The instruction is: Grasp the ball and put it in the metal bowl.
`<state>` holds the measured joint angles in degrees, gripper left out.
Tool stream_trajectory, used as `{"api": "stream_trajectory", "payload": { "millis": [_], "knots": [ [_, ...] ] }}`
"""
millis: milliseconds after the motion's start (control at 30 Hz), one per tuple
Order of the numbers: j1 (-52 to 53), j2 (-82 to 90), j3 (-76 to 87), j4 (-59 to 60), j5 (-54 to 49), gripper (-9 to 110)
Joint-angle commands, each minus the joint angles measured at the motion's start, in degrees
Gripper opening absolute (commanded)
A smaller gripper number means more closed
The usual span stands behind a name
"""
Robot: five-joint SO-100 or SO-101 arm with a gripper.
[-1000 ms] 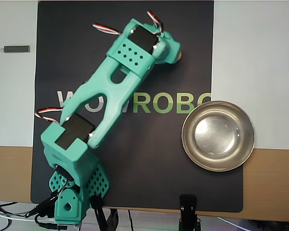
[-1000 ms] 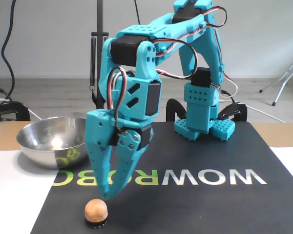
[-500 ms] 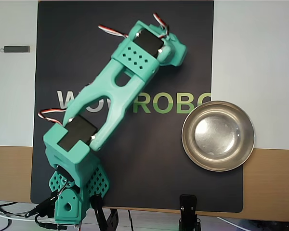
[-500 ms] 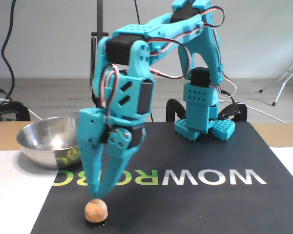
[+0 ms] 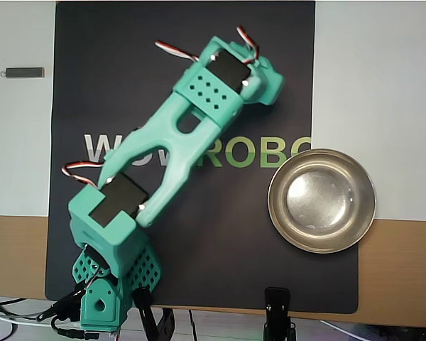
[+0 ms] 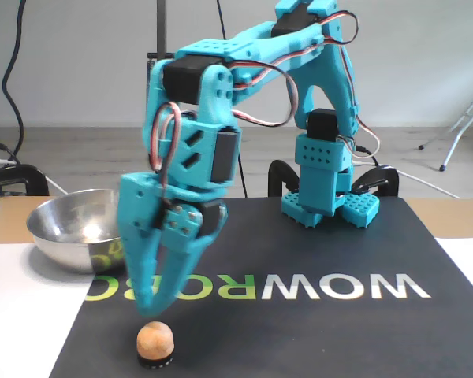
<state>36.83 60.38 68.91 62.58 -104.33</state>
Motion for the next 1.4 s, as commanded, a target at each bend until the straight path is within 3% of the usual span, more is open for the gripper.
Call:
{"api": "stream_trajectory", "payload": {
  "millis": [0, 133, 333, 1367],
  "knots": [
    [0.09, 0.26, -2.46, -0.7, -0.35, 1],
    [0.09, -0.26, -2.46, -0.7, -0.35, 2],
    [0.09, -4.13, -8.0, -0.18, 0.0, 16],
    [-1.14, -4.83, -10.02, 4.92, 0.18, 19]
  ]
}}
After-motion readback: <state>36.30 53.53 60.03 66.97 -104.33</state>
